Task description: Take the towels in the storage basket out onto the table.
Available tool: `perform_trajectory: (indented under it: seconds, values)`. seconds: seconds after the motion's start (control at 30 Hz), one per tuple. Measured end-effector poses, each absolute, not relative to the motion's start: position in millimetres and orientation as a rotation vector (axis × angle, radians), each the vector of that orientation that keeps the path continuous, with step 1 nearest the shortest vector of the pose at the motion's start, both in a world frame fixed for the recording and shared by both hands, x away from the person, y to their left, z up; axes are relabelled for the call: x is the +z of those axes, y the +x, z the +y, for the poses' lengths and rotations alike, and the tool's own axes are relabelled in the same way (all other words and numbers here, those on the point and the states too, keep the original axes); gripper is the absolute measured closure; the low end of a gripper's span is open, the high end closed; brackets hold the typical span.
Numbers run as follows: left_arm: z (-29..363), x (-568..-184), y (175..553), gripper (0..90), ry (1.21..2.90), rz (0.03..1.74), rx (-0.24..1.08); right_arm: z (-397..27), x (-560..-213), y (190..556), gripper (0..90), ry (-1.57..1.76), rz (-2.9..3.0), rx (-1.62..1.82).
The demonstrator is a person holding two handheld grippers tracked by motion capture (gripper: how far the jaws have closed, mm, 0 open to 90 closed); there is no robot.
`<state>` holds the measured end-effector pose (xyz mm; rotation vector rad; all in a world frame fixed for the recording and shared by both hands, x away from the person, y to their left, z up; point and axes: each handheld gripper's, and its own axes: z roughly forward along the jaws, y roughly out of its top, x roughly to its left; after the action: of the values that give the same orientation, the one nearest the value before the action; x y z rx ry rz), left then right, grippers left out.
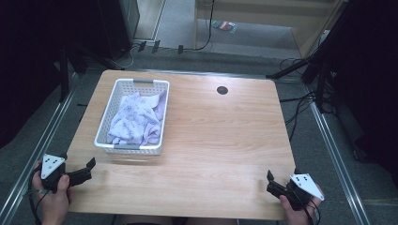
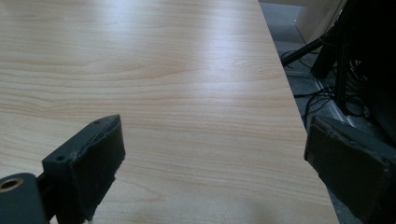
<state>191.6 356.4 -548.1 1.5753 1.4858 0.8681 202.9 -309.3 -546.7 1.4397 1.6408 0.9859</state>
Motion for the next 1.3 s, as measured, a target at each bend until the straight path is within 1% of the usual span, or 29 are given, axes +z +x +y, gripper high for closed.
perform_trajectory:
  seconds: [0.07,0.17,0.3,0.4,0.43,0.57,0.87,0.93,0.97,1.13,1.3]
  values:
    - [355,-546,190,0.0,1.579,1.468,0.885,-309,-547,203,5.0,1.440,1.640,0.989]
    - [355,-541,189,0.0,1.564,1.466,0.874,-309,-547,203,5.1,1.437,1.638,0.989]
    - [345,-511,187,0.0,1.521,1.413,0.881,-310,-547,202,5.1,1.436,1.638,0.993]
    - [332,-488,192,0.0,1.545,1.379,0.847,-309,-547,203,5.1,1.436,1.641,0.987]
    - [332,-488,192,0.0,1.545,1.379,0.847,-309,-547,203,5.1,1.437,1.640,0.988]
    - [320,-473,208,0.0,1.602,1.374,0.789,-309,-547,203,5.1,1.438,1.640,0.988]
    - [293,-457,255,0.0,1.773,1.424,0.677,-309,-547,203,5.1,1.439,1.641,0.990]
    - [291,-456,259,0.0,1.778,1.426,0.669,-309,-547,203,5.1,1.438,1.642,0.990]
    - [287,-452,271,0.0,1.810,1.431,0.649,-309,-547,203,5.1,1.438,1.641,0.992]
    - [281,-446,288,0.0,1.834,1.446,0.634,-310,-547,203,5.1,1.440,1.640,0.992]
    - [271,-438,311,0.0,1.897,1.443,0.620,-309,-547,203,5.1,1.438,1.641,0.990]
